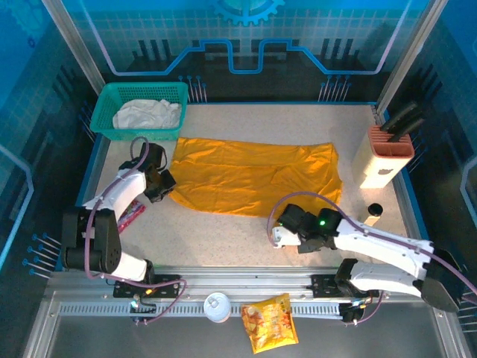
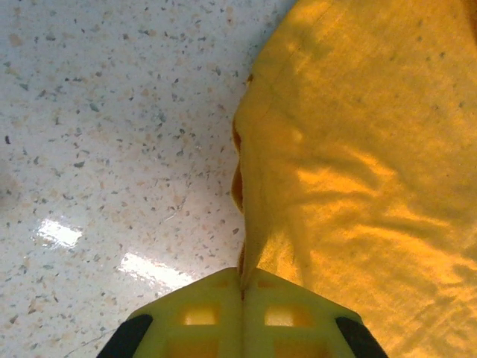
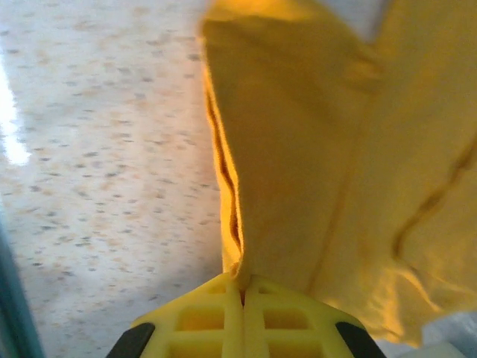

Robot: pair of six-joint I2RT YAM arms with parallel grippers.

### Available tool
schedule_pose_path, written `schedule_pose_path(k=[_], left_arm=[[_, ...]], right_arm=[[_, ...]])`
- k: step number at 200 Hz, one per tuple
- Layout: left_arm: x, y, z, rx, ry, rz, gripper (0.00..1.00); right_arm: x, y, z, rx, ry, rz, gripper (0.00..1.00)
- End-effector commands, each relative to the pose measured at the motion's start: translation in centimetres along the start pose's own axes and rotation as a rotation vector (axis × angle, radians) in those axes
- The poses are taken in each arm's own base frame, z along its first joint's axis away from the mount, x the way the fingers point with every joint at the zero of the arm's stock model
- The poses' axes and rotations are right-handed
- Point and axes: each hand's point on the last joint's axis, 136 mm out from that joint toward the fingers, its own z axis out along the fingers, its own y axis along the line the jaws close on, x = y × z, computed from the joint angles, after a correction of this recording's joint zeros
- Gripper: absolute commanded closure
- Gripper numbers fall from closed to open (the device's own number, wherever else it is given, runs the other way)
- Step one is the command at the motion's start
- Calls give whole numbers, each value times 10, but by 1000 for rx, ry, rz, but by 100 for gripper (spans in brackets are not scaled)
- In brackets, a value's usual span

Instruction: Fold and stack the t-shirts

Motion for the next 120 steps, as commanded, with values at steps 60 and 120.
schedule_pose_path(k=[60, 120], left_arm=[[-6, 13, -21, -94, -5, 40, 100], [-46, -1, -29, -159, -59, 52, 100]], right_arm=[[21, -158, -67, 574, -30, 388, 100], [31, -230, -67, 647, -106, 437, 100]])
